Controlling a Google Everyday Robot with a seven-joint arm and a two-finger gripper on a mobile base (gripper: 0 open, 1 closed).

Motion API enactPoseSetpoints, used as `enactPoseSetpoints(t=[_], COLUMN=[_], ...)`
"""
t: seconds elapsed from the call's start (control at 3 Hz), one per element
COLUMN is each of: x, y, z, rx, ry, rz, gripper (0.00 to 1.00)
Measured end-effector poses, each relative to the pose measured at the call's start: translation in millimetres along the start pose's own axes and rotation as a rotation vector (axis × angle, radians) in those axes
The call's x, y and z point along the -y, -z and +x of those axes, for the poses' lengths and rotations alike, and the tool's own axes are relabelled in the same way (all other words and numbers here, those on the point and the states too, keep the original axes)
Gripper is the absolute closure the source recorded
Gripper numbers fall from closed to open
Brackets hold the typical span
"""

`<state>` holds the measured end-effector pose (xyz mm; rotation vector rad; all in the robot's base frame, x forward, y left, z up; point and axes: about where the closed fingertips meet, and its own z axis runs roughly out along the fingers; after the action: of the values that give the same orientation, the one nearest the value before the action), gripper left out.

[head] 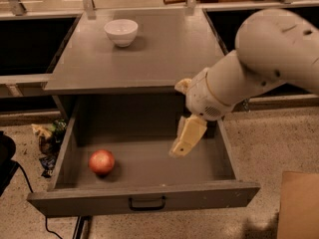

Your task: Pick apple from top drawer and place on counter

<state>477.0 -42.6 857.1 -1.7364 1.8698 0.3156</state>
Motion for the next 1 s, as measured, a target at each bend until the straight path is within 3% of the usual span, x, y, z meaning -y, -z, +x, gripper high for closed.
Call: enactPoseSetpoints(t=[0.67, 1.0], x=[-20, -15], y=[-93, -136], z=[-23, -32], rx=[0.084, 0.129], ry=[-0.012, -0.037], rz=[-0.063, -0.083], gripper=[0.0, 0.0])
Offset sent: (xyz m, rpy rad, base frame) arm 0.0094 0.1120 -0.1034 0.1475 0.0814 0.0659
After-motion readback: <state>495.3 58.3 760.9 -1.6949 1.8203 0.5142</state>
